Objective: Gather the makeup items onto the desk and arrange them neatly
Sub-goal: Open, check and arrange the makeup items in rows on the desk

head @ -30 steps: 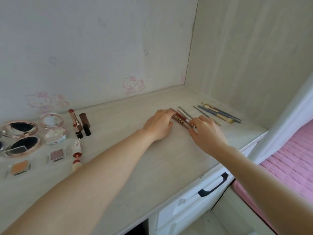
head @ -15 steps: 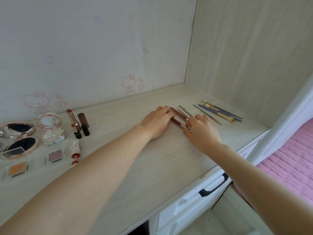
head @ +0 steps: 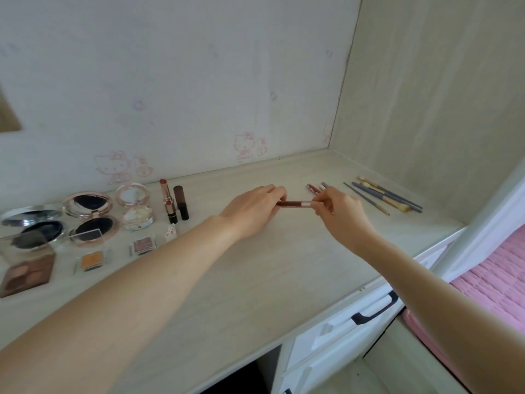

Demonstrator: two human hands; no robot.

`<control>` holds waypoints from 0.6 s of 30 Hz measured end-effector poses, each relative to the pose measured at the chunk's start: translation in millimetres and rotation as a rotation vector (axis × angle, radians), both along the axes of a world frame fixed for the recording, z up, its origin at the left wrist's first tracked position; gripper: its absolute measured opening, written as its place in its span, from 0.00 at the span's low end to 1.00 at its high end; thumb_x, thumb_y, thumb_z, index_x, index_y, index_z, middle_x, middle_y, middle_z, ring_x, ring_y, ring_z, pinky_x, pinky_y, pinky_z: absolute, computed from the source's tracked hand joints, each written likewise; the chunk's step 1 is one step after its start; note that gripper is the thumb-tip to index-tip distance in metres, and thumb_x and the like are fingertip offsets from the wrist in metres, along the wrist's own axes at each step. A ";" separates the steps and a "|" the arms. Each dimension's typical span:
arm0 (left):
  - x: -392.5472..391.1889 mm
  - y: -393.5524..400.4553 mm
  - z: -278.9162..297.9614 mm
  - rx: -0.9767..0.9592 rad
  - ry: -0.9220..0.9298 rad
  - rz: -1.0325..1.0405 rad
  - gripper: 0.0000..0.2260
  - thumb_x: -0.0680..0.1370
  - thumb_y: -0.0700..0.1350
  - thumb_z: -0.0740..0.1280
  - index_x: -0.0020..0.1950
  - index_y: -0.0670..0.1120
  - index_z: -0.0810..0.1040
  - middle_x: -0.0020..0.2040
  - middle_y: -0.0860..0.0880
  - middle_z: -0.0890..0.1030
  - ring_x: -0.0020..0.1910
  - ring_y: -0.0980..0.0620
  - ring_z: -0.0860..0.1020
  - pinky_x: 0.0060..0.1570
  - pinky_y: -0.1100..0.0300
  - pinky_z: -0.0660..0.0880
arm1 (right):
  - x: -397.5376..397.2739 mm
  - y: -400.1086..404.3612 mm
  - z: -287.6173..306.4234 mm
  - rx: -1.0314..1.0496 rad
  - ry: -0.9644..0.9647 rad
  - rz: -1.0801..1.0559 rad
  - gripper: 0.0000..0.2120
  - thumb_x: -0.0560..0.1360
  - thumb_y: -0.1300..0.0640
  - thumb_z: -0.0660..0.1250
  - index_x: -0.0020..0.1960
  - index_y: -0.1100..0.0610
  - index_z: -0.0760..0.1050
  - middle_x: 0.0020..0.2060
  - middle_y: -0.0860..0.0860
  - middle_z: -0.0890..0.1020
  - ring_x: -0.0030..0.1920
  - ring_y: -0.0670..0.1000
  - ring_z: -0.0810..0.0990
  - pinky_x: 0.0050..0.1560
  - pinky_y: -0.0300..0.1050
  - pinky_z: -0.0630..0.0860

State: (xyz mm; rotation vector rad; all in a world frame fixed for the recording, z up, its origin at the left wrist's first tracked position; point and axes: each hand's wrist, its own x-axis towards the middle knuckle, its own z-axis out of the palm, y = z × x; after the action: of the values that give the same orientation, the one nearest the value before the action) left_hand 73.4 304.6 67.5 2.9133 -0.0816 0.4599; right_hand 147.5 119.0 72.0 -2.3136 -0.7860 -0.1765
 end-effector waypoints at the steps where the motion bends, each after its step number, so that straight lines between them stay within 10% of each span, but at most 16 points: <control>1: -9.8 3.6 2.7 -0.037 -0.015 0.005 0.07 0.82 0.45 0.59 0.59 0.48 0.70 0.53 0.50 0.76 0.44 0.50 0.73 0.41 0.55 0.70 | -6.0 3.9 3.6 0.038 0.024 0.004 0.05 0.78 0.54 0.64 0.50 0.55 0.77 0.41 0.51 0.81 0.40 0.49 0.76 0.36 0.38 0.70; 6: -64.8 19.6 12.7 -0.237 -0.122 0.012 0.08 0.78 0.46 0.67 0.55 0.48 0.72 0.50 0.52 0.79 0.45 0.53 0.78 0.48 0.53 0.75 | -42.6 25.9 22.1 0.206 0.162 0.052 0.09 0.78 0.52 0.64 0.42 0.54 0.77 0.33 0.44 0.80 0.30 0.43 0.72 0.26 0.30 0.65; 18: -207.3 69.0 10.8 -0.373 -0.303 0.196 0.07 0.76 0.46 0.69 0.52 0.48 0.79 0.45 0.57 0.80 0.44 0.61 0.78 0.45 0.64 0.74 | -142.2 99.0 30.6 0.334 0.406 0.344 0.16 0.78 0.51 0.64 0.33 0.54 0.78 0.29 0.47 0.80 0.33 0.48 0.72 0.35 0.41 0.69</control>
State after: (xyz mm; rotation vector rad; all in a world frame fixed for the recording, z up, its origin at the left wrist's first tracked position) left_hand -133.9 373.6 78.2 2.4767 0.2252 0.8459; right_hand 5.3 218.0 102.6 -1.7870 -0.8524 0.2871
